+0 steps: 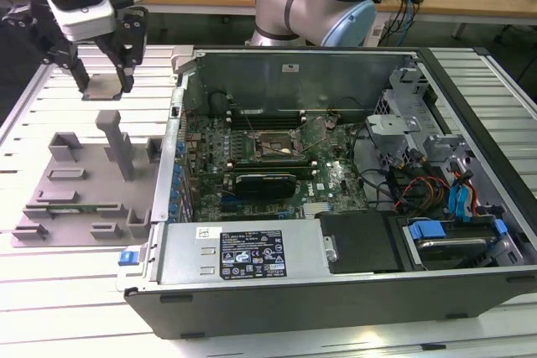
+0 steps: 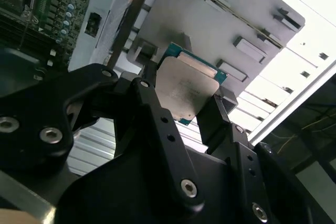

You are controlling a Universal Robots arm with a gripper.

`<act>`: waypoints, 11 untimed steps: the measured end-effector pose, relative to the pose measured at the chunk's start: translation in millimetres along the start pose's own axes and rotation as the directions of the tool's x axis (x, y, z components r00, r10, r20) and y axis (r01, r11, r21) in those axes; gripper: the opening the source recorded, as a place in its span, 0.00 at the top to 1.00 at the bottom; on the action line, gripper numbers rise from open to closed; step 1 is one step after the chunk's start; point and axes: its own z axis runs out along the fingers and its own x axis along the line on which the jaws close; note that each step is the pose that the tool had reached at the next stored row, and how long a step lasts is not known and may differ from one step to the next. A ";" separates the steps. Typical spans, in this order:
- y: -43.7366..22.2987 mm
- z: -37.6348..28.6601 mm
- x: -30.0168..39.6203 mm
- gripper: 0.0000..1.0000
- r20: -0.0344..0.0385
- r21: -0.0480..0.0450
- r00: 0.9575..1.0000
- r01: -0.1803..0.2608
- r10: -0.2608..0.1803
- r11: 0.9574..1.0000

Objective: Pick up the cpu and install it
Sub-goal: 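Pick up the cpu and move it towards the insertion slot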

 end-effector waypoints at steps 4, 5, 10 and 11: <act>0.0 -0.1 -11.9 0.45 0.000 0.000 1.000 0.000 0.000 1.000; 0.1 0.0 -17.0 0.45 0.000 0.000 1.000 0.000 0.000 1.000; 0.2 -0.1 -33.8 0.45 0.000 0.000 1.000 0.000 0.000 1.000; 0.3 -0.1 -36.1 0.45 0.000 0.000 1.000 0.000 0.000 1.000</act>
